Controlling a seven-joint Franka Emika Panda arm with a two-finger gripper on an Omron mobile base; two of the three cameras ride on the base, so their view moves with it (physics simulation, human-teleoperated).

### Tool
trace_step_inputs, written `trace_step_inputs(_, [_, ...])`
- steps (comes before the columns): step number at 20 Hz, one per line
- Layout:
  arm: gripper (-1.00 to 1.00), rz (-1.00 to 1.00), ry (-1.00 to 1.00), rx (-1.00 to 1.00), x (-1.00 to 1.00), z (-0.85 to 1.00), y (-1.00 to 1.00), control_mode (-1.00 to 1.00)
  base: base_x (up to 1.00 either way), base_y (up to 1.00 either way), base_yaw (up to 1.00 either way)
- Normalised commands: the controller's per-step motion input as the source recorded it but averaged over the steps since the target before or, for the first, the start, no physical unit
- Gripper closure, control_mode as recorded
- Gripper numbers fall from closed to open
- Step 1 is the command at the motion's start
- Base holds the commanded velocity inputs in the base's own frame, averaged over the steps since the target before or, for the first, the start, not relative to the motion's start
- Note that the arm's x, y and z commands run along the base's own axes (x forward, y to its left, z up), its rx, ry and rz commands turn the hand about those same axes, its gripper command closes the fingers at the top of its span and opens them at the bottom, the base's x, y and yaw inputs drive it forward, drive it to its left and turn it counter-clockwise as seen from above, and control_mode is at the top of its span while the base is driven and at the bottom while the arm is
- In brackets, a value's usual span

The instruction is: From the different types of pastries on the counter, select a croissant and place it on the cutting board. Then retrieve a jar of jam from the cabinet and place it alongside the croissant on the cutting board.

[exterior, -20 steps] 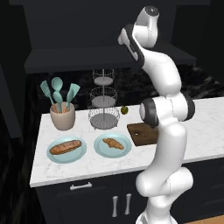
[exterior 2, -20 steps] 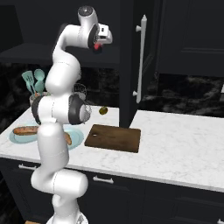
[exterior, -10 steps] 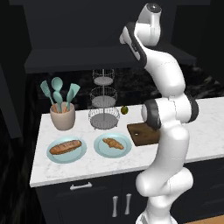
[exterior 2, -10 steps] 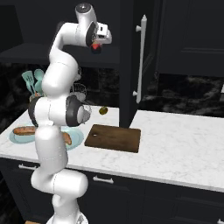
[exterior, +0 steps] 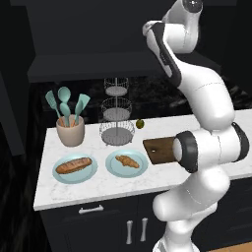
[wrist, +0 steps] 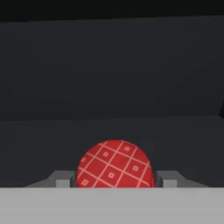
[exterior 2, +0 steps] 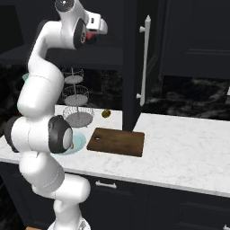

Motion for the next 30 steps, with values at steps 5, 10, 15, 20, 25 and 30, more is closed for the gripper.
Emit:
trace_step_inputs(5, [1.00, -0.03, -0.33, 0.06, -1.00, -0.15, 0.00, -1.00, 0.00, 0.00, 0.00])
trace_step_inputs(10, [1.00, -0.08, -0.16, 0.03, -1.00, -0.42, 0.00, -1.00, 0.00, 0.00, 0.00])
trace_step_inputs(15, [1.00, -0.01, 0.13, -0.01, -0.41, -0.26, -0.03, -1.00, 0.00, 0.00, 0.00])
trace_step_inputs(20, [1.00, 0.00, 0.29, 0.02, -0.89, 0.00, -0.36, -1.00, 0.00, 0.00, 0.00])
trace_step_inputs(25, [1.00, 0.00, 0.24, 0.07, -0.99, 0.00, -0.33, -1.00, 0.00, 0.00, 0.00])
trace_step_inputs(30, [1.00, -0.01, 0.12, 0.06, -0.83, -0.52, 0.01, -1.00, 0.00, 0.00, 0.00])
